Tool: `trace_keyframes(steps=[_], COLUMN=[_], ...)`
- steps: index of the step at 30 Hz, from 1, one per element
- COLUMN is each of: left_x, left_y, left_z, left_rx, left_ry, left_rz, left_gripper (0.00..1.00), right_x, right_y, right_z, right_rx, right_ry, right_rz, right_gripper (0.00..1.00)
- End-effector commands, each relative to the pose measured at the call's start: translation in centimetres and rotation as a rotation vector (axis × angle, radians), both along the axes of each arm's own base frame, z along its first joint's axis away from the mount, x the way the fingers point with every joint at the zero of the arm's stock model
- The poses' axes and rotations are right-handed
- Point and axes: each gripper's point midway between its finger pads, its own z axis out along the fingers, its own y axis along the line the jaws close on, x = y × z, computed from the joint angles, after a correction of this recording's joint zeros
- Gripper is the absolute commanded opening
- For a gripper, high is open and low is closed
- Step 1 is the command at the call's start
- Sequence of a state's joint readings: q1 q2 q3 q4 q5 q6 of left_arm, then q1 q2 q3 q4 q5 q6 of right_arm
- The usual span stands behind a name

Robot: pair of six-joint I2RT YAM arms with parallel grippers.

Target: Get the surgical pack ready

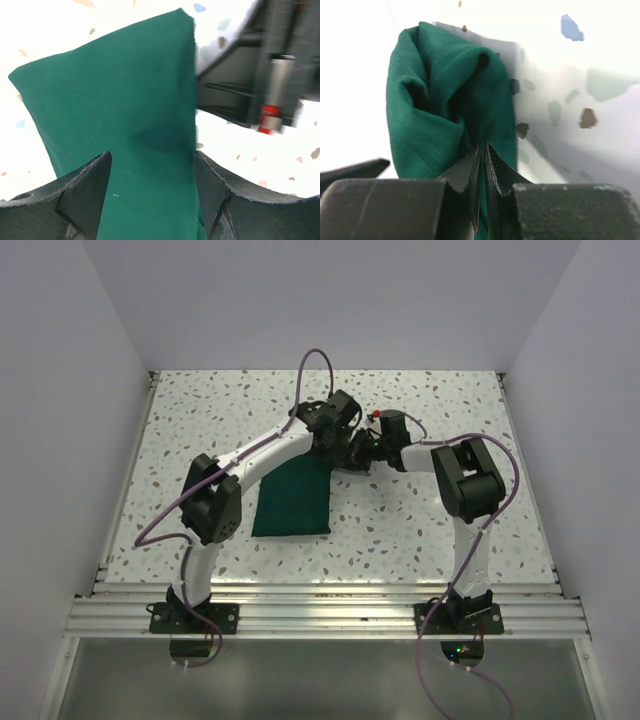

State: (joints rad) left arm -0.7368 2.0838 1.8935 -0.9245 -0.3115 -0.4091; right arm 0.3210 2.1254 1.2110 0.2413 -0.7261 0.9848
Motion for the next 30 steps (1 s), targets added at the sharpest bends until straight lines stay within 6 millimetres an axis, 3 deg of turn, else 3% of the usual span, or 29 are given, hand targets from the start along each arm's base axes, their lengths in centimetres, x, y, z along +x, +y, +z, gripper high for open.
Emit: trace_keyframes(steps=[1, 10, 16, 19, 24, 26, 30], left_x=[1.5, 2.0, 2.0, 1.9, 1.9, 2.2, 2.6], left_y=[1.3, 1.9, 0.6, 0.7, 1.1, 1.3, 1.6], left_z=[0.1, -1.5, -0.7, -1.7, -2.5, -2.4, -2.6], left_rx=[0.026, 0.021, -0.055, -0.045, -0.048, -0.051, -0.071], left_ry=[-0.023, 0.026, 0.019, 0.045, 0.074, 0.07, 0.084], left_rz=[0.051, 0.035, 0.003, 0.001, 0.002, 0.002, 0.001], left_gripper=[0.7, 0.68, 0.69, 0.7, 0.55, 0.42, 0.34], right_x=[0.5, 0.5, 0.7, 0.8, 0.7, 0.5, 0.4], right_y=[-0.2, 0.2, 0.4, 0.6, 0.4, 0.1, -0.1], right_z=[2.5, 3.3, 3.7, 4.0, 4.0, 3.9, 3.9], right_rx=[0.007, 0.034, 0.041, 0.049, 0.029, 0.021, 0.016], right_ry=[-0.068, -0.078, -0.08, -0.084, -0.09, -0.082, -0.078], right_rz=[0.029, 0.029, 0.036, 0.036, 0.041, 0.042, 0.044], right_gripper=[0.1, 0.1, 0.1, 0.1, 0.1, 0.1, 0.1])
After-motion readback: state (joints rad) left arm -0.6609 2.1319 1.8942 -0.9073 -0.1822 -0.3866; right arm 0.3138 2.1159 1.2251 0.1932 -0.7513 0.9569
